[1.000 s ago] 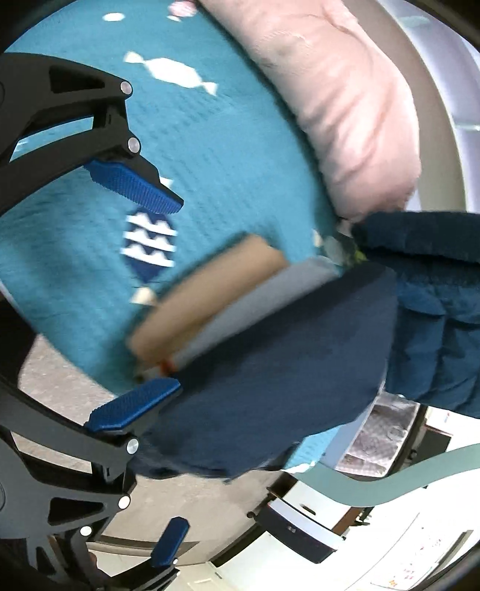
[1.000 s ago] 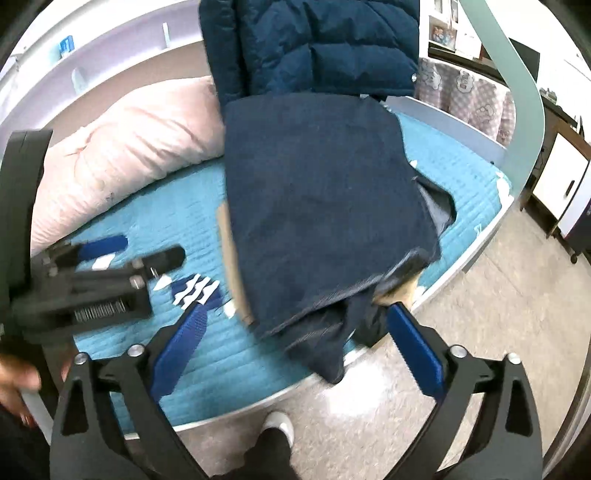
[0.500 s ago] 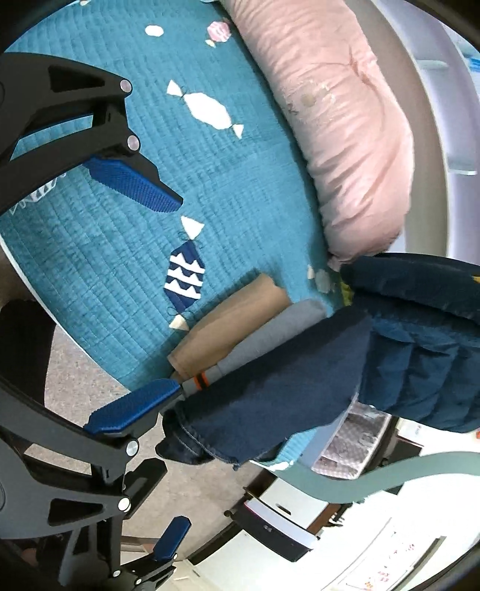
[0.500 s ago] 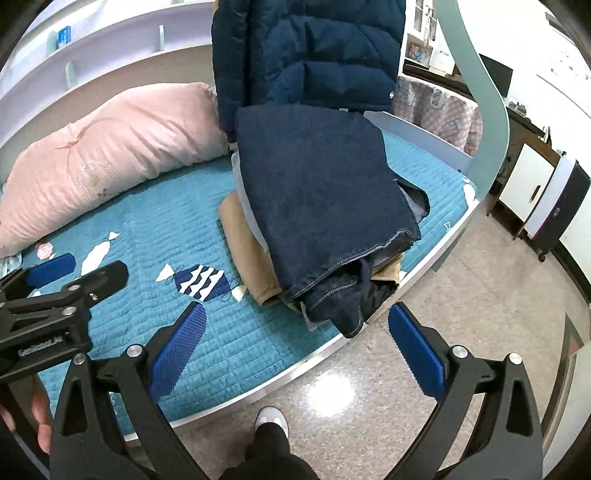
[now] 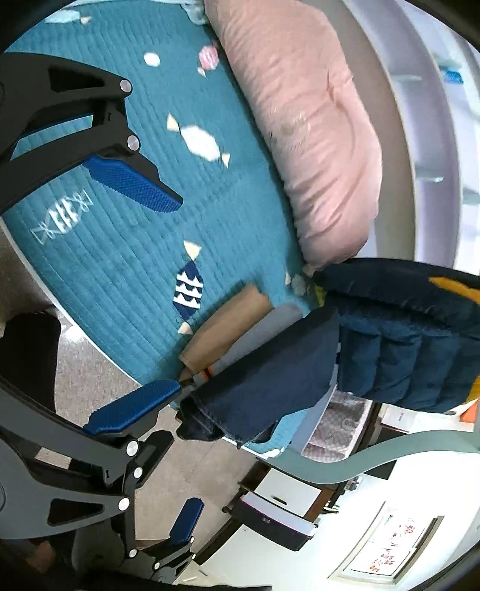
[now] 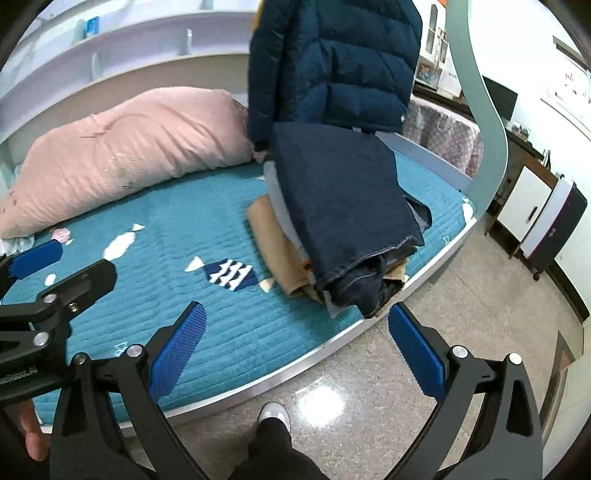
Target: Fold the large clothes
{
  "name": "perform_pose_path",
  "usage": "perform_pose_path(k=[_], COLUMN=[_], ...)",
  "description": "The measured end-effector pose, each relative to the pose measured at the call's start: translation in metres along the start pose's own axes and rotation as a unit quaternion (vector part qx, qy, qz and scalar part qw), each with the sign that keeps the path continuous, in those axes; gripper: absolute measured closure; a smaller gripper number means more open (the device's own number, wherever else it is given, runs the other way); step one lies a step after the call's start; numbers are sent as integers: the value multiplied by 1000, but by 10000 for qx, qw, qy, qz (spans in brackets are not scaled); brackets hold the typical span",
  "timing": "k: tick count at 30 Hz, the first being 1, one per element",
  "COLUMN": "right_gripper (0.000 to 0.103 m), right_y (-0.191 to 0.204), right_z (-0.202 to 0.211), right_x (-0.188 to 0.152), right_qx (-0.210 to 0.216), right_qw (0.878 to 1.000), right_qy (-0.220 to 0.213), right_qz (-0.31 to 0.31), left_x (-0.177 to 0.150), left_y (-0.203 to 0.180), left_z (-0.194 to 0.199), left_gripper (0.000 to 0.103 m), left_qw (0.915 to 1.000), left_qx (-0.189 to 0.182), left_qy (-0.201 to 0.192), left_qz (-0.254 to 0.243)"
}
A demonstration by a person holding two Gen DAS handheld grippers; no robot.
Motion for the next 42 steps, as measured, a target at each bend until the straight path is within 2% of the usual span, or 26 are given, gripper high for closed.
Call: perform_pose_path(k=[8, 12, 16, 21, 26, 33, 36, 42], right_gripper=[7, 7, 7, 7, 7, 7, 7, 7], right_y=[17, 21, 23, 23, 17, 12, 7, -10], right_z=[69, 106, 146, 200, 249, 301, 324, 357], right_x=[-7, -9, -15, -23, -30, -40, -42, -40], right_qx=[466, 734, 1104, 1400, 1634, 1794, 1869, 1932], right_qw=[9982, 9957, 9914, 9850, 9776, 9682, 9633, 9550], right_qy=[-338, -540, -694, -986, -1293, -1646, -1828, -2177], right_qz=[138, 134, 59, 221, 300, 580, 613, 565], left_x=[-27, -43, -58, -75, -88, -95, -93, -89], left_y=[5, 3, -1, -12, -31, -57, -73, -103], left_z=[97, 151, 202, 254, 292, 344, 367, 401], left_gripper=[11, 11, 10, 10, 9, 5, 5, 5], left_qw=[9972, 9918, 9818, 9686, 9635, 9509, 9456, 9401], left_qx=[562, 1050, 1683, 2238, 2377, 2655, 2809, 2872], left_qy=[-325, -448, -589, -751, -883, -1295, -1441, -1736], left_qz=[383, 576, 648, 783, 864, 923, 792, 597])
Point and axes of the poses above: each gripper's, at about its wrist camera, not at the fingertips, and z roughly against the way its jaws point, y to its left, x to its top, the point moved 7 cm from there along -z, roughly the way its jaws point, and after that the axes turned 10 degrees about -x, right-handed, at the moved point
